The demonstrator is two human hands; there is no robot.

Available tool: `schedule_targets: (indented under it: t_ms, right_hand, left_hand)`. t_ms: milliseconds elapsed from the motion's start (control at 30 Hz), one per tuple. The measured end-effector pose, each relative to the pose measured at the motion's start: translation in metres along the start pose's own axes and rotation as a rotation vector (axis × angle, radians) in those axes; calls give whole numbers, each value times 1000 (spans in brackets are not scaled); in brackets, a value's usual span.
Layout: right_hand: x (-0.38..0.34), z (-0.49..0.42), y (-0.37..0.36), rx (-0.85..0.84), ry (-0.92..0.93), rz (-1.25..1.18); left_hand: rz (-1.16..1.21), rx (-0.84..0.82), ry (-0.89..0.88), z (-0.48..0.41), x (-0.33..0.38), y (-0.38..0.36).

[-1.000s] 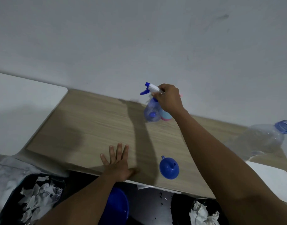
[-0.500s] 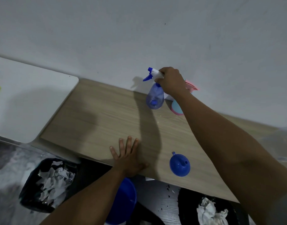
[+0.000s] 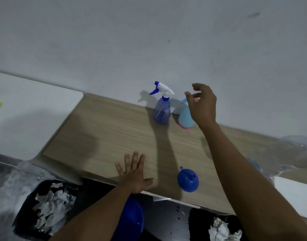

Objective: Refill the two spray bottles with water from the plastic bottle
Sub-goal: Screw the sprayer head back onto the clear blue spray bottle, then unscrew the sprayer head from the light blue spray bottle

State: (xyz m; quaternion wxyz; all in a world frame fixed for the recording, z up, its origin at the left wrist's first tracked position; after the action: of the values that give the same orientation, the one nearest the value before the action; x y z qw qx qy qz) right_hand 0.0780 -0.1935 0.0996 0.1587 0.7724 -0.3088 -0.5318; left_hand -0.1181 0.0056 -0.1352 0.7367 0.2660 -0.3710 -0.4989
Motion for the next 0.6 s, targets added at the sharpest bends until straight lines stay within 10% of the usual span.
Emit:
schedule_targets:
  t_ms: [333, 600]
  right_hand:
    - [125, 102, 35, -58, -429, -13]
    - [129, 35, 20, -161, -250, -57]
  left_hand:
    - [209, 438, -136, -10, 36, 41]
    - [836, 376, -356, -100, 154, 103]
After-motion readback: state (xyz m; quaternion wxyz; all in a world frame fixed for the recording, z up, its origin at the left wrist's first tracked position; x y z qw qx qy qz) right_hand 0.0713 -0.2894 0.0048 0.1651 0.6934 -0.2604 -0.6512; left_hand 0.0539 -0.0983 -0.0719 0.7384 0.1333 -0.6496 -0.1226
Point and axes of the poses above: each hand's wrist, its own z-axis away from the middle knuckle, its own y-axis out of the back of the hand, x = y × z, the point moved 6 cm from there along -z, towards the middle knuckle
